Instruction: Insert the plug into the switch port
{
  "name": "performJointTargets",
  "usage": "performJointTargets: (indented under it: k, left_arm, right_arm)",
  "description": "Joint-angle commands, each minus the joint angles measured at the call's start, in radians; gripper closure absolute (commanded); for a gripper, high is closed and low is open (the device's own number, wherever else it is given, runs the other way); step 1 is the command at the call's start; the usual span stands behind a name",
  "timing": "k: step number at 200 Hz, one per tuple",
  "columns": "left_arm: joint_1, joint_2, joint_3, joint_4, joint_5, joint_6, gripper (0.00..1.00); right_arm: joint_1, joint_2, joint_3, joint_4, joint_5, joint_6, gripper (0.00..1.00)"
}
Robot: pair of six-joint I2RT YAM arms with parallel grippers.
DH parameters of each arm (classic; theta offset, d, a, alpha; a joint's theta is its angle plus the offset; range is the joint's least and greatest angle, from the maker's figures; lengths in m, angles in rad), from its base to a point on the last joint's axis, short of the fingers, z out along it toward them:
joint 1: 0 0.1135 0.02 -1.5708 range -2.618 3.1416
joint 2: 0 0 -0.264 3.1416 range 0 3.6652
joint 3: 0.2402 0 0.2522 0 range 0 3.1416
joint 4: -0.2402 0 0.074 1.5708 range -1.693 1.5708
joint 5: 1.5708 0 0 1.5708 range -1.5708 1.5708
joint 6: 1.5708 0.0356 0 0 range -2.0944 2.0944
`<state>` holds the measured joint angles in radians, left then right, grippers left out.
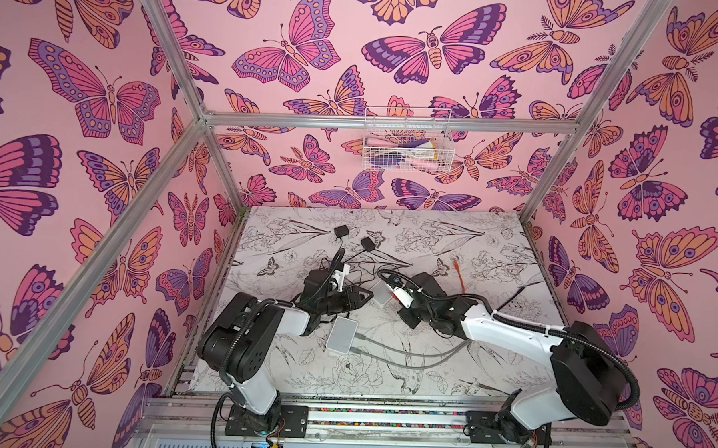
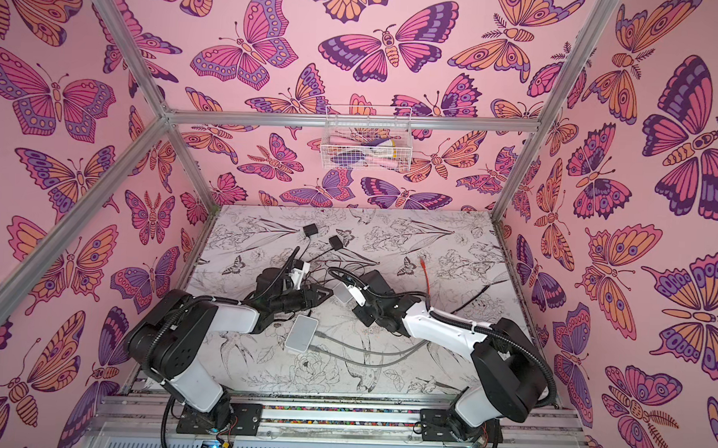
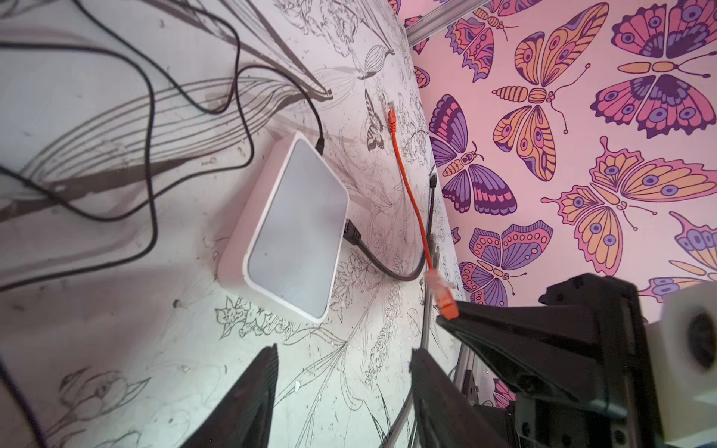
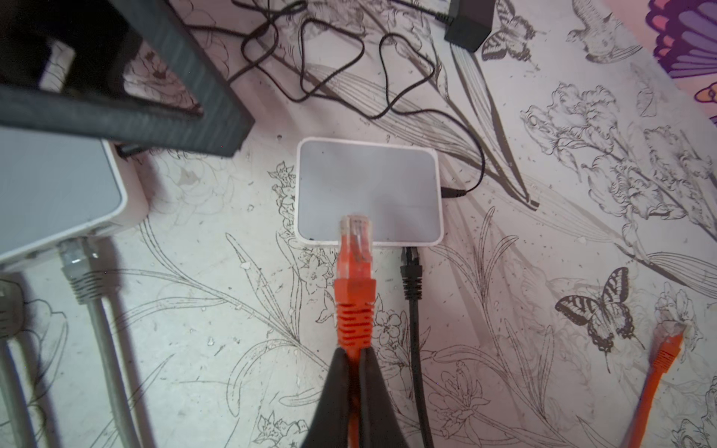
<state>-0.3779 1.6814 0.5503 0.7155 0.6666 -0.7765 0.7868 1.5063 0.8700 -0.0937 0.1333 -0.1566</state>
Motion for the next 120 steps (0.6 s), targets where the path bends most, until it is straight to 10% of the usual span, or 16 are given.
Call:
performJointTargets:
  k: [1,120]
  left_arm:
    - [0.002,-0.019,-0.006,0.012,-0.016,0.000,0.43]
    - [-0.007,0.093,0.277,-0.421,-0.146,0.277,0.45]
  right_arm:
    - [-0.002,-0.019,-0.009,0.042,0.009,0.027,1.00]
    - [-0.001,0.149,0.067,-0.139,0.086,0.055,1.00]
